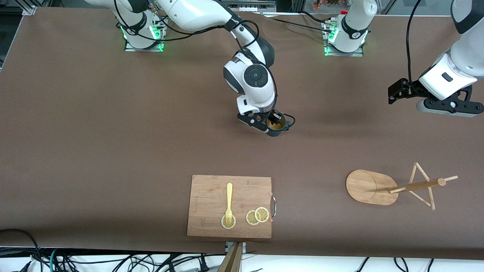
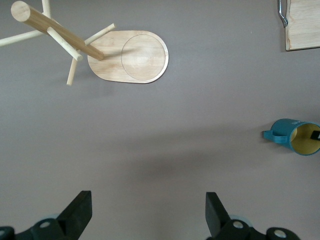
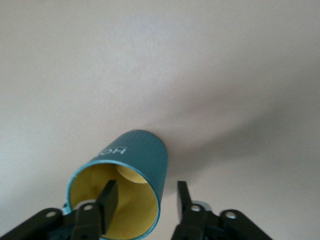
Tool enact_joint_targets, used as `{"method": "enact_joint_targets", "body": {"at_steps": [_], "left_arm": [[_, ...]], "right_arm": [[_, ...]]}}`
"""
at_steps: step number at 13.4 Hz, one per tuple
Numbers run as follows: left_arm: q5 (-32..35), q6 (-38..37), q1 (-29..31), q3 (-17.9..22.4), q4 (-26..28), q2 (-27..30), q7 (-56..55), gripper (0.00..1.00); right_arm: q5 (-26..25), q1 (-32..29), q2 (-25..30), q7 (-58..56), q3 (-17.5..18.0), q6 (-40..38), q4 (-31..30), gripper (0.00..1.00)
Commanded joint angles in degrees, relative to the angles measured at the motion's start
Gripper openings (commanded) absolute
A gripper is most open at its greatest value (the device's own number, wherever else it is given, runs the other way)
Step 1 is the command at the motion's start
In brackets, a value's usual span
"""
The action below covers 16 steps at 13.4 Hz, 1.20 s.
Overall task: Pass cup and hang on rack
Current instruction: 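Carry the teal mug with the right gripper toward the table middle, then set the mug down and open the right gripper while the left gripper approaches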
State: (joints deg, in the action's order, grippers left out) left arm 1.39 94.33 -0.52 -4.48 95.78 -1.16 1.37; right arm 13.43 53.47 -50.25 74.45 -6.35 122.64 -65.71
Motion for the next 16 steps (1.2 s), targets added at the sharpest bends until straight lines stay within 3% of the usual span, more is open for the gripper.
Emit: {"method": "enact_joint_targets", "body": {"at_steps": [1, 2, 5, 7, 12, 14, 16], "left_arm": [[0.7, -3.1, 0.3, -0.3, -2.3, -2.3, -0.1, 1.0], [0.6, -4.3, 0.0, -0.4, -2.8, -2.9, -0.1, 1.0], [-4.8, -5.4, -0.1, -0.5, -2.5, -3.8, 4.1, 1.0], [-7.3, -8.2, 0.0, -0.5, -2.5, -5.2, 13.8, 1.0], [-11.9, -7.3, -0.6, -1.2, 0.5, -10.7, 39.3, 1.0], [-16.7, -4.6, 0.2, -1.4, 3.4, -11.4, 46.8, 1.0], [-23.0, 3.0, 1.2, -1.4, 9.9, -11.4, 58.3, 1.0]], "right_arm": [[0.3, -3.2, 5.5, -3.9, 0.0, -6.8, -0.3, 0.88], [0.2, -4.4, 7.7, -7.2, 0.0, -8.8, -0.4, 1.0], [0.2, -8.6, 14.5, -14.5, -2.7, -17.8, -2.5, 1.0], [0.2, -8.6, 18.2, -16.9, -8.9, -21.6, -3.8, 1.0], [0.9, -10.1, 26.9, -35.9, -18.5, -32.0, -6.3, 1.0], [0.9, -10.1, 32.4, -44.7, -22.9, -34.3, -11.1, 1.0], [0.3, -10.1, 35.3, -50.5, -27.7, -35.2, -14.8, 1.0]]}}
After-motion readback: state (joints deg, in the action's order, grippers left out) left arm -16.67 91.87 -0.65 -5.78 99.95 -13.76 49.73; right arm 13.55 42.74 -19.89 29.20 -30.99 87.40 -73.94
